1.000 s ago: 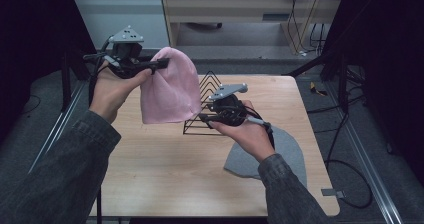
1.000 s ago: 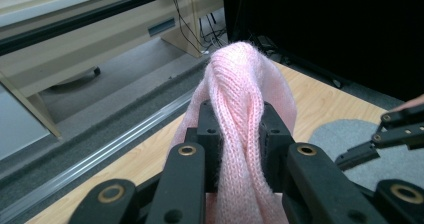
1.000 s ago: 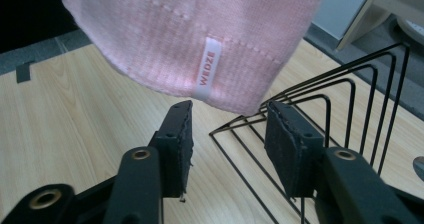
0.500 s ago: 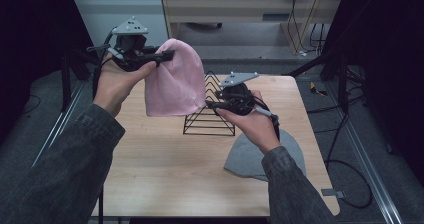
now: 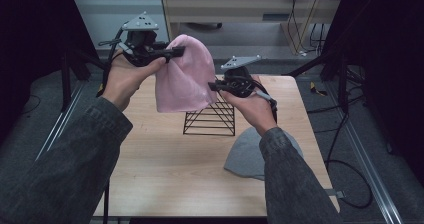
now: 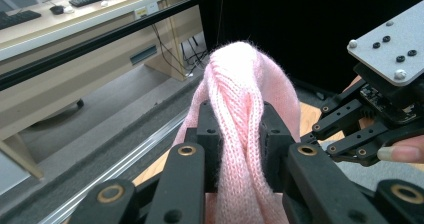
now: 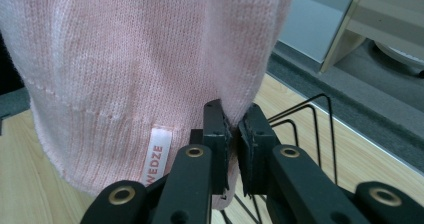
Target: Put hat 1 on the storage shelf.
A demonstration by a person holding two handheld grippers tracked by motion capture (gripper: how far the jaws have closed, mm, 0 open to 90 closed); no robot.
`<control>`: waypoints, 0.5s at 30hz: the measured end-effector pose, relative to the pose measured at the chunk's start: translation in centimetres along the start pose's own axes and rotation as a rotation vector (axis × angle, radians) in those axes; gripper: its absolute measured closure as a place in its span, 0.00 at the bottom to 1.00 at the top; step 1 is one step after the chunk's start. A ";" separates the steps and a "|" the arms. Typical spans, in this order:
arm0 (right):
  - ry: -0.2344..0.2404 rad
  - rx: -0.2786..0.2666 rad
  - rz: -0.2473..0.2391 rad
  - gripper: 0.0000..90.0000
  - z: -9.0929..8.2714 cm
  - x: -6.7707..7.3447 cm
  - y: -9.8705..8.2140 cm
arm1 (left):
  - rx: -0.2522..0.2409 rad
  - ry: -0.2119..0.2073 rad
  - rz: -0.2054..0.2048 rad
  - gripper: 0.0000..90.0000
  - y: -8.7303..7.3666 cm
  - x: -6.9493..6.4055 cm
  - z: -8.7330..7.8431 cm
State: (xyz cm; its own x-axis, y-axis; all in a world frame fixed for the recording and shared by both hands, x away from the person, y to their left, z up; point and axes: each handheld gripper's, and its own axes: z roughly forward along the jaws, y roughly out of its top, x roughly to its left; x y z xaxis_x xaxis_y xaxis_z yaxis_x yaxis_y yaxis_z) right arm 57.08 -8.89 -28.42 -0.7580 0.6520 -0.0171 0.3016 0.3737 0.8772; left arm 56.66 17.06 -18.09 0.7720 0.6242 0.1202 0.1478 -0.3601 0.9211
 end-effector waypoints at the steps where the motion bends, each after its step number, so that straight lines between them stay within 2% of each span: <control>1: -0.008 0.003 -0.006 0.93 -0.1 -0.2 0.1 | 0.000 -0.001 0.005 0.85 0.1 0.2 0.4; 3: -0.013 0.007 -0.006 0.93 -0.1 -0.5 0.2 | 0.001 -0.004 0.007 0.85 0.2 0.4 0.7; 5: -0.032 0.013 -0.014 0.93 -0.2 -1.2 0.5 | -0.004 -0.012 0.007 0.84 0.4 0.7 1.2; 10: -0.074 0.006 0.000 0.93 -0.2 -2.6 0.5 | -0.004 -0.012 0.027 0.84 0.7 1.6 2.6; 15: -0.108 -0.005 -0.010 0.93 -0.5 -3.0 0.3 | -0.025 -0.010 0.027 0.84 0.4 2.1 3.5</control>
State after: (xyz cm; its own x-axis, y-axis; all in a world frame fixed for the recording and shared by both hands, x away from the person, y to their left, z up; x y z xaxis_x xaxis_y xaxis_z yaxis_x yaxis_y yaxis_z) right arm 59.12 -11.10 -27.87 -0.6945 0.7154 -0.0774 0.2909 0.3775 0.8791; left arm 60.49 15.79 -18.75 0.7818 0.6073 0.1416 0.1113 -0.3593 0.9266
